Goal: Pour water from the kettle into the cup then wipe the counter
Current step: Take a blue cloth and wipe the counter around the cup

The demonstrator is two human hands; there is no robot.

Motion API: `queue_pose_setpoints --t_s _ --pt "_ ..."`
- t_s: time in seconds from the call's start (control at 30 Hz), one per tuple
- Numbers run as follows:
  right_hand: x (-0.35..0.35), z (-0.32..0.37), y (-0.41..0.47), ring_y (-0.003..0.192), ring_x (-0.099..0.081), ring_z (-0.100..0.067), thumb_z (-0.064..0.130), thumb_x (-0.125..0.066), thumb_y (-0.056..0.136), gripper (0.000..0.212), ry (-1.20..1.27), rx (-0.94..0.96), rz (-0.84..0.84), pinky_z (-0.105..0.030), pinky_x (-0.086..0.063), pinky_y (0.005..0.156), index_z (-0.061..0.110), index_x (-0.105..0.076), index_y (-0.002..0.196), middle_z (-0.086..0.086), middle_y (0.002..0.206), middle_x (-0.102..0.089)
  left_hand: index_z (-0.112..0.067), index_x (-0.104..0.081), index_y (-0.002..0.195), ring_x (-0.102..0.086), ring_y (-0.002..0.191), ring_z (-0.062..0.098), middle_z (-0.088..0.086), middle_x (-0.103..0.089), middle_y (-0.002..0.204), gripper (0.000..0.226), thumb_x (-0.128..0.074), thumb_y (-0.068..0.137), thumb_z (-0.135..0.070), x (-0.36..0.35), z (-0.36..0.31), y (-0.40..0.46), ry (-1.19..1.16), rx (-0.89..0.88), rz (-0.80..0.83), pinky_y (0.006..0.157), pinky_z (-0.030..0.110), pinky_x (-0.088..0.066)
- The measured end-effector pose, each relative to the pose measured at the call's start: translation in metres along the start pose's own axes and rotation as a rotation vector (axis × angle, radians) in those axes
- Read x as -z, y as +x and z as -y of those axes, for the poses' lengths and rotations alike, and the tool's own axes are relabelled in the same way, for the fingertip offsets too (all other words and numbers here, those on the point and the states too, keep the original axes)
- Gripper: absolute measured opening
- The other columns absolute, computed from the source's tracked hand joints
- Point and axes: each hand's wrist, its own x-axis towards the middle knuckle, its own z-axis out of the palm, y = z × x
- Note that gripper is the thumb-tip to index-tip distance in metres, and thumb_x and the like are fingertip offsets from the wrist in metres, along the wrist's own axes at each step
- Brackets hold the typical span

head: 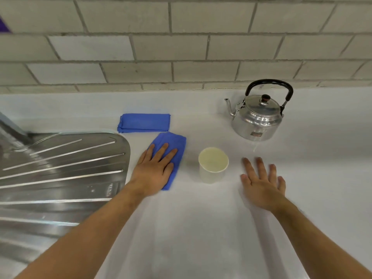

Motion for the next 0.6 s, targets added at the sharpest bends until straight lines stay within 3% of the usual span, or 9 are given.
queue_pose_setpoints --t_s 0.2,0.33,0.5,0.6 --pt "0.008 0.005 -0.006 0.148 0.021 -0.030 0.051 -0.010 0.099 0.055 -0.023 -0.006 0.035 -0.052 0.006 0.117 0.052 0.014 0.148 0.009 0.162 0.024 -0.034 -0.002 0.154 0.000 0.149 0.039 0.000 -0.003 0.165 0.058 -0.016 0.099 -0.046 -0.007 -0.014 -0.064 0.047 0.231 -0.075 0.122 0.048 -0.003" --pt "0.010 0.007 -0.009 0.148 0.020 -0.031 0.051 -0.010 0.099 0.055 -0.024 0.000 0.035 -0.052 0.005 0.117 0.051 0.013 0.149 0.008 0.162 0.023 -0.036 -0.003 0.153 0.003 0.149 0.036 -0.004 -0.002 0.165 0.057 -0.016 0.099 -0.048 -0.016 -0.041 -0.103 -0.040 0.307 -0.110 0.122 0.046 -0.002" --pt "0.013 0.005 -0.011 0.149 0.018 -0.032 0.050 -0.014 0.097 0.057 0.001 0.024 0.028 -0.053 0.004 0.117 0.051 0.009 0.149 0.008 0.163 0.019 -0.036 0.009 0.150 0.008 0.150 0.034 -0.006 0.004 0.164 0.058 -0.010 0.097 -0.051 -0.027 -0.081 -0.135 -0.035 0.287 -0.100 0.121 0.044 0.000" --pt "0.017 0.000 -0.010 0.148 0.019 -0.031 0.051 -0.015 0.097 0.057 0.046 0.057 0.066 -0.053 0.005 0.117 0.052 0.006 0.150 0.008 0.163 0.018 -0.037 0.021 0.144 0.015 0.149 0.032 -0.008 0.016 0.161 0.057 0.005 0.091 -0.052 -0.031 -0.108 -0.145 -0.046 0.218 -0.069 0.122 0.043 0.005"
